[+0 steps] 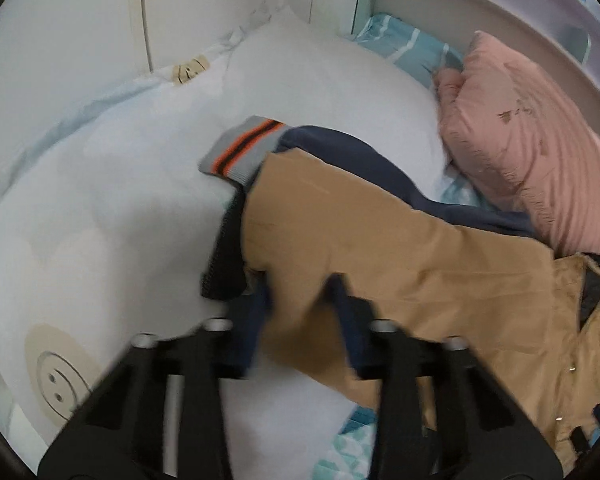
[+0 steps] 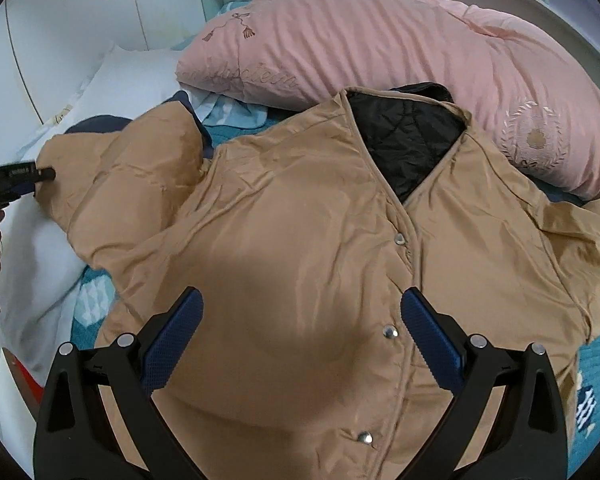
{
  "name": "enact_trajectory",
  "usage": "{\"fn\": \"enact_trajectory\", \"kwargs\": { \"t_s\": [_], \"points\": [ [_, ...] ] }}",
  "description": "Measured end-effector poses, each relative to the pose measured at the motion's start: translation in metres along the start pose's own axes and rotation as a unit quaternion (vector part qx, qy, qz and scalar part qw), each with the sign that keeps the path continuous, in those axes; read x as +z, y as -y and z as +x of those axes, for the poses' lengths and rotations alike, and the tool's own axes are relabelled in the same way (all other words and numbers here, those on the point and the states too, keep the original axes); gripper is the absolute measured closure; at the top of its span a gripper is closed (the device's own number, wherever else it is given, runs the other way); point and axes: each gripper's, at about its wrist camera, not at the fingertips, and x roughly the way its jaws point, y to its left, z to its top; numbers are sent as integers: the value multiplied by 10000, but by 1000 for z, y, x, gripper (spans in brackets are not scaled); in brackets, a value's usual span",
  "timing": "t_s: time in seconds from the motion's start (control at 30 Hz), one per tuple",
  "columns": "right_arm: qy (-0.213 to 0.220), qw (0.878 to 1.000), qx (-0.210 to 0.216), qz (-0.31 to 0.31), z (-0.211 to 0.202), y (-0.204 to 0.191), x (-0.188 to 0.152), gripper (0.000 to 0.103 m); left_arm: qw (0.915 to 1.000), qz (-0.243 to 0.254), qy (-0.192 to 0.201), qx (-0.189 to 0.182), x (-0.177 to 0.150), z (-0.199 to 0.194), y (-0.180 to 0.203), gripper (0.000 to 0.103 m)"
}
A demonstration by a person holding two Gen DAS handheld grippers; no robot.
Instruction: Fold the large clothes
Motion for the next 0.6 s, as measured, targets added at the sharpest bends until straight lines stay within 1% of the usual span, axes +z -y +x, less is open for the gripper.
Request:
{"fn": "enact_trajectory", "kwargs": {
  "t_s": [0.07, 0.13, 0.17, 0.2, 0.27, 0.3, 0.33, 0.37, 0.4, 0.47, 0.5, 0.53, 0.57, 0.6],
  "points": [
    [26, 9999, 115, 29, 3, -2, 3, 7, 9997, -47, 189, -110, 0, -10, -3, 95],
    [64, 9992, 375, 132, 9, -4, 7, 8, 9991, 0, 398, -144, -1, -31, -2, 96],
    [69, 9987, 472, 178, 12, -5, 9, 12, 9985, 6, 513, -180, -1, -42, -2, 96],
    [54, 9975, 655, 246, 17, -8, 12, 18, 9976, 12, 652, -234, -1, -55, -1, 96],
    [-38, 9966, 785, 235, 29, -17, 17, 50, 9944, 91, 966, -424, 1, -94, 4, 96],
    [-117, 9962, 836, 190, 36, -23, 19, 57, 9927, 113, 1077, -528, 0, -108, 8, 96],
    [-169, 9954, 927, 165, 42, -28, 20, 72, 9904, 188, 1201, -655, 1, -123, 13, 96],
    [-230, 9947, 994, 142, 47, -32, 21, 81, 9876, 303, 1344, -751, 1, -141, 21, 96],
    [-328, 9933, 1102, 111, 53, -38, 21, 84, 9844, 408, 1479, -861, 1, -157, 30, 96],
    [-472, 9876, 1488, 137, 65, -48, 19, 90, 9779, 605, 1658, -1124, 0, -182, 47, 96],
    [-538, 9845, 1664, 145, 69, -52, 18, 91, 9746, 679, 1736, -1241, -1, -194, 57, 96],
    [-651, 9782, 1962, 194, 78, -58, 15, 94, 9707, 783, 1781, -1410, -3, -206, 69, 96],
    [-703, 9753, 2085, 197, 83, -61, 13, 94, 9677, 845, 1806, -1545, -5, -213, 79, 96],
    [-791, 9742, 2108, 170, 90, -65, 11, 94, 9651, 914, 1806, -1659, -7, -218, 90, 96]
  ]
}}
